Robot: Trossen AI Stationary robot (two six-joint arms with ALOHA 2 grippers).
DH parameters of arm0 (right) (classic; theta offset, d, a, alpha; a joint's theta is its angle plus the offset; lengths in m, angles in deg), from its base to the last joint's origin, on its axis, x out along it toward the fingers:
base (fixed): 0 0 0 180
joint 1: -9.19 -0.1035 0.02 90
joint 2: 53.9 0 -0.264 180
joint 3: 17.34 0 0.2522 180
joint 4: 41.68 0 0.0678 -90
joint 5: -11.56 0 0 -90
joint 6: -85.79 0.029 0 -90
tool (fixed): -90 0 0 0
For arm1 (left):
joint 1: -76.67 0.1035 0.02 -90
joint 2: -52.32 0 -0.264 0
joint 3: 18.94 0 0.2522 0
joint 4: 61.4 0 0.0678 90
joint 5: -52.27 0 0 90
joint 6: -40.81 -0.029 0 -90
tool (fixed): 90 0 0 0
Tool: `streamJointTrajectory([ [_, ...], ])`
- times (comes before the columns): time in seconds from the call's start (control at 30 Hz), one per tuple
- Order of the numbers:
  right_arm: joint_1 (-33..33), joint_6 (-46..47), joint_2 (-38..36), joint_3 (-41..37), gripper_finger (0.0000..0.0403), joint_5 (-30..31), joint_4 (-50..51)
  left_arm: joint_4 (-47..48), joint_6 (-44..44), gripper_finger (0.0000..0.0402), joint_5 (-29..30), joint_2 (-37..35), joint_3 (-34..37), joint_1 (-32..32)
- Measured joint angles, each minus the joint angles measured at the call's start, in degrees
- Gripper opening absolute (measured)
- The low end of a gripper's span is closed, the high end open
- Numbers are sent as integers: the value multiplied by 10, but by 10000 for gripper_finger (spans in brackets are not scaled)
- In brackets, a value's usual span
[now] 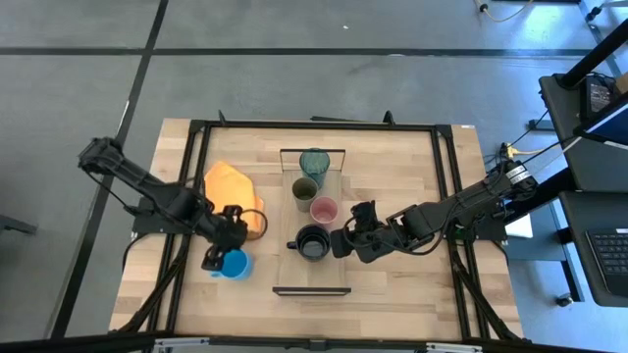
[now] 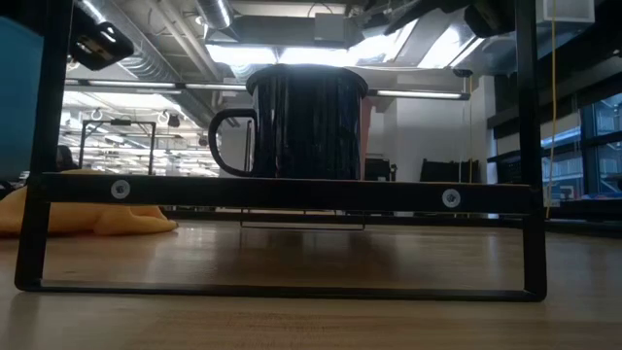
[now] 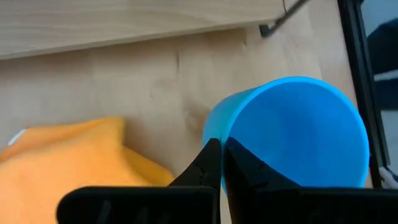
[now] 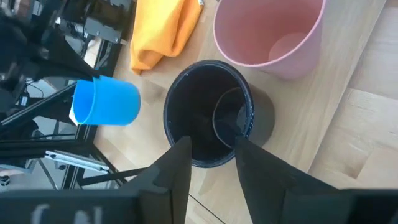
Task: Stack small to large cups/mugs on shelf
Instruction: Put the blue mug on the shelf
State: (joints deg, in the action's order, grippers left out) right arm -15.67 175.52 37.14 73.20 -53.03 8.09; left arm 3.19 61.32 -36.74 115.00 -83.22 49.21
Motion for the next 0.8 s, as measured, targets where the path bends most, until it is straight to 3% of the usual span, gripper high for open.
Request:
streamJointTrajectory([
  [0.5,0,-15,0,0,127,-15,4,-85,-24,0,10,109,0,-27],
  [0.8,0,-22,0,0,127,-29,3,-86,-11,42,15,116,0,-27],
])
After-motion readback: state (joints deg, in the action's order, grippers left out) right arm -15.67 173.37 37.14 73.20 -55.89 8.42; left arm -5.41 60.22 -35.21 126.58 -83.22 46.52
